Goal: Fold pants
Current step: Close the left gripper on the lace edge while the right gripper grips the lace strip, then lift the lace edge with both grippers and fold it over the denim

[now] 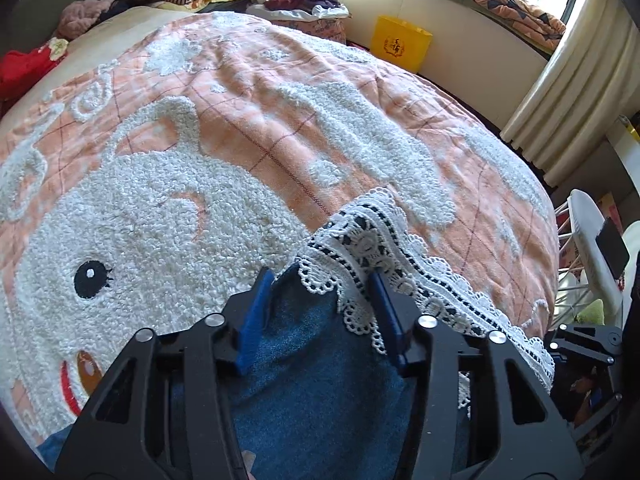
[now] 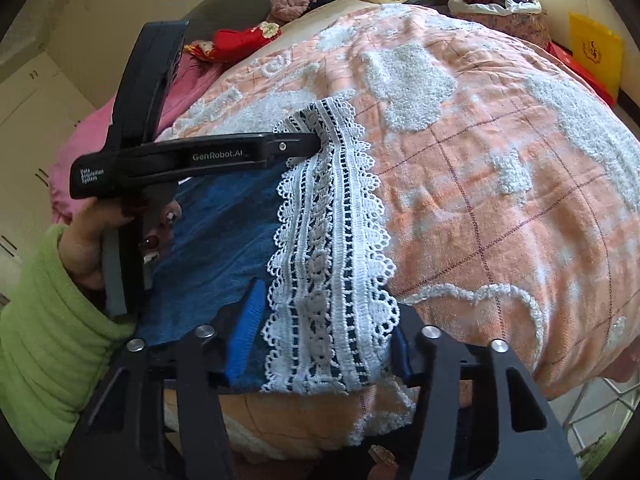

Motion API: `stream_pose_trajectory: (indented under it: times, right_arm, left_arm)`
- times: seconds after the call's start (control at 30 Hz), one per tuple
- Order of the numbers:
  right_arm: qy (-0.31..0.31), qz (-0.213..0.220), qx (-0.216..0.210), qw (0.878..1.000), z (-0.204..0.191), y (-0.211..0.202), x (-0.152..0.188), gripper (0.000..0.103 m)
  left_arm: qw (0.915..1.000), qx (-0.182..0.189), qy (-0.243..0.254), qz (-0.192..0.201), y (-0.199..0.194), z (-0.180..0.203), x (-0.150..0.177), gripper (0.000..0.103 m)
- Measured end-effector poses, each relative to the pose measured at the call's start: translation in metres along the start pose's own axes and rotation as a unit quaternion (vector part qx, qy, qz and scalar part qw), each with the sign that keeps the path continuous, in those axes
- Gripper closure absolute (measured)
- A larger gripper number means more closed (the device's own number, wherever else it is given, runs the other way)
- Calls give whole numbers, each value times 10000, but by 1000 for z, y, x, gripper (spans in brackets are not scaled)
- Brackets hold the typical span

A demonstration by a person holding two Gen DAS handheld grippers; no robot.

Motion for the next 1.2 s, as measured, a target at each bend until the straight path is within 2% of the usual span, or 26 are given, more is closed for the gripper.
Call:
stream_pose_trajectory:
  times: [0.27, 0.3, 0.33, 0.4, 0.5, 0.73, 1.0, 1.2]
  right_arm:
    - [54, -116, -234, 9996, -2, 5, -2, 54]
    - [79, -119, -278, 9995, -2, 5, -2, 63]
    - [116, -143, -385, 9991, -2, 5, -2, 66]
    - [158, -166, -488, 9985, -2, 6, -3, 69]
    - [152, -146, -539, 9983, -3, 4, -4, 74]
    - [-134, 50, -819, 9965, -18, -11, 1, 79]
    - [-847, 218, -1180, 9892, -78, -34, 4, 79]
    - [-1436, 37, -1359, 9803, -134, -30, 14, 79]
  left_arm:
    - [9999, 68, -95, 70, 3, -2, 2, 63]
    - [9999, 38, -97, 50, 3, -1, 2, 65]
    - [10000, 23, -93, 17, 3, -1, 2, 67]
    - [9999, 43, -104, 10, 1, 0, 1, 79]
    - [9999, 41, -105, 46, -4, 0, 2, 89]
    - [9988, 129, -262, 386, -28, -3, 5, 91]
    - [9950, 14, -388, 919, -90, -20, 15, 91]
    - [9901, -145, -728, 1189, -128, -47, 45, 91]
Point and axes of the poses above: each gripper's, at about its wrist camera, not at the fingertips, and y roughly the way its jaws point, z to its right, x to its underside, the point moved 5 cm from there along y, roughly the way its jaws point, and after that the axes turned 10 degrees about y, right-handed, at the moved point
